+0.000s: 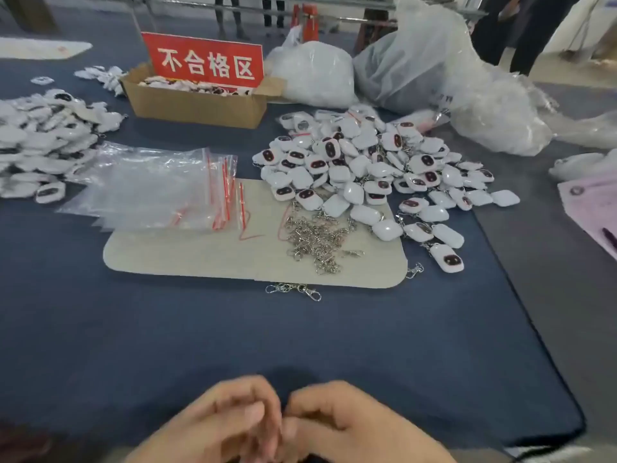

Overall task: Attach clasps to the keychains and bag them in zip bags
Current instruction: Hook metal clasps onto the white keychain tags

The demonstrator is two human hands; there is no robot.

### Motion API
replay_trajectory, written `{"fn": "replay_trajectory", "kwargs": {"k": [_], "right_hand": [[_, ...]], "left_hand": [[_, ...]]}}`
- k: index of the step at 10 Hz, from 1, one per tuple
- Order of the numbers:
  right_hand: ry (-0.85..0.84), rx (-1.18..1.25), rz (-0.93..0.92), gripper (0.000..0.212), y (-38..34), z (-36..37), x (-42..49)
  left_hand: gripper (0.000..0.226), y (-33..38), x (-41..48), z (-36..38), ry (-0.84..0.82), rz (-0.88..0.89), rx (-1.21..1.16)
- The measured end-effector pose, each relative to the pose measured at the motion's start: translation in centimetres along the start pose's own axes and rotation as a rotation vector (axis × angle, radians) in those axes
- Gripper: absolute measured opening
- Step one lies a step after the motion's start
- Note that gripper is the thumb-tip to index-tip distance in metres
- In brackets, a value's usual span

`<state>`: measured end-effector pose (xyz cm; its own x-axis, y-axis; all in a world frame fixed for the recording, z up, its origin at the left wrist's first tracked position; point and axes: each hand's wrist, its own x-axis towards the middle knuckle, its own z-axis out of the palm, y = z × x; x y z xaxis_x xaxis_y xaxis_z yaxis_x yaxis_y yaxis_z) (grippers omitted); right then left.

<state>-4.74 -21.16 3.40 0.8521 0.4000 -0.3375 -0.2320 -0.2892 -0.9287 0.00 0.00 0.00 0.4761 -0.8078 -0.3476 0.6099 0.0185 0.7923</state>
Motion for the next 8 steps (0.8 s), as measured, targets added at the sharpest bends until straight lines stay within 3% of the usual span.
{"fn": "replay_trajectory", "kwargs": {"k": [1,2,4,5,7,8], "right_hand": [[0.071,0.097,-0.115,0.024,-3.9,-2.2,5.1],[0.331,0.086,-0.176,0.023,-6.1,-3.5,9.6],[0.646,-0.138,-0.183,0.022,-7.4,-5.3,20.9],[0.683,-0.29,-0.187,0.029,-7.4,-5.5,24.5],[0.588,-0.627,-0.189,0.023,-7.5,-5.3,27.4],[0.644,-0.578,-0.229,0.019,-7.5,-5.6,27.1]], "left_hand": [[0.013,4.9,2.6,-0.4,0.493,0.563,0.339],[0.02,9.1,6.2,-0.6,0.65,0.58,0.079],[0.017,14.5,11.9,-5.1,1.088,0.664,0.352],[0.021,15.4,13.7,-7.5,1.18,0.6,0.436],[0.032,15.6,14.6,-9.5,1.213,0.485,0.354],[0.032,15.9,14.7,-8.7,1.172,0.5,0.363]]}}
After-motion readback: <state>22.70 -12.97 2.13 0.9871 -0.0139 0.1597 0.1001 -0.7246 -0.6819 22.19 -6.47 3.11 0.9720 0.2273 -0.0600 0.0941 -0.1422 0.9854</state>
